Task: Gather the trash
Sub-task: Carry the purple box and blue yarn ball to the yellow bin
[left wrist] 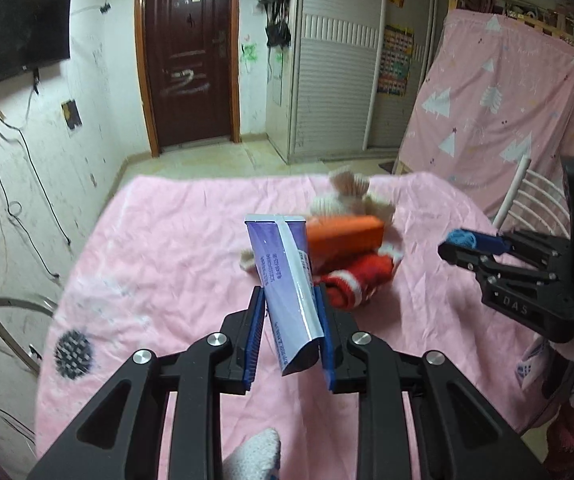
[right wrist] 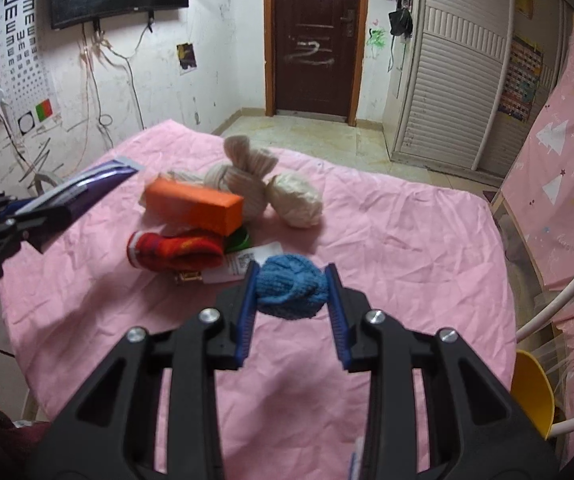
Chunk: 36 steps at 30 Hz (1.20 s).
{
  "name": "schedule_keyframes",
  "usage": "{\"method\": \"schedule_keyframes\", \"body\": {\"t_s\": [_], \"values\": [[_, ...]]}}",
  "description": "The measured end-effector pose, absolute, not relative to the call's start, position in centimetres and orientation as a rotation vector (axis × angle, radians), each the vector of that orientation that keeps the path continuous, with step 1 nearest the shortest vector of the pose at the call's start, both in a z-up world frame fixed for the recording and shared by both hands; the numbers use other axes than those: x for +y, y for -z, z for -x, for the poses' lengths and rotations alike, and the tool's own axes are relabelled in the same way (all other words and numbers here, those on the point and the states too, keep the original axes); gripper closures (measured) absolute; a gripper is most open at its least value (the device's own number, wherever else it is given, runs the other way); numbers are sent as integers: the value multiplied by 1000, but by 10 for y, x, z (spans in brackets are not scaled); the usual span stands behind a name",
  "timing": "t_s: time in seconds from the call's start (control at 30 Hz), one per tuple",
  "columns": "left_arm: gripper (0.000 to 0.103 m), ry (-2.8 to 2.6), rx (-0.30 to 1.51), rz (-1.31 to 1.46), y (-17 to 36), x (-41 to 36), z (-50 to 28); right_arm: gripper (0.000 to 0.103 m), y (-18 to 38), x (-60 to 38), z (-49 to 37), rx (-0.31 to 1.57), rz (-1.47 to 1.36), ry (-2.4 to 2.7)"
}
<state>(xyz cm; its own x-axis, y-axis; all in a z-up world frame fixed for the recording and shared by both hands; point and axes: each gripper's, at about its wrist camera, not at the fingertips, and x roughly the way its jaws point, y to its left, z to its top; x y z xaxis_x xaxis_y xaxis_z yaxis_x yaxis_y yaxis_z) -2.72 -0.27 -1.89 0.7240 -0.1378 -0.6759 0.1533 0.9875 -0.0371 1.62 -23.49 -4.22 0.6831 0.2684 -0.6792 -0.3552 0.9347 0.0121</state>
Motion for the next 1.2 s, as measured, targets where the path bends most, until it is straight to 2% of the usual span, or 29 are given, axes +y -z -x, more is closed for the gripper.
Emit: {"method": "schedule_keyframes", "body": {"t_s": [0.23, 0.63, 1.2], "values": [[88, 181, 680, -52, -11, -23, 30, 72, 30, -269, -8, 685, 64, -302], [87, 320, 660, -123, -25, -114, 18, 72, 34, -365, 8, 641, -88, -153], [87, 600, 729, -151, -5, -266, 7, 72, 69, -487, 39, 654, -212, 82]]}}
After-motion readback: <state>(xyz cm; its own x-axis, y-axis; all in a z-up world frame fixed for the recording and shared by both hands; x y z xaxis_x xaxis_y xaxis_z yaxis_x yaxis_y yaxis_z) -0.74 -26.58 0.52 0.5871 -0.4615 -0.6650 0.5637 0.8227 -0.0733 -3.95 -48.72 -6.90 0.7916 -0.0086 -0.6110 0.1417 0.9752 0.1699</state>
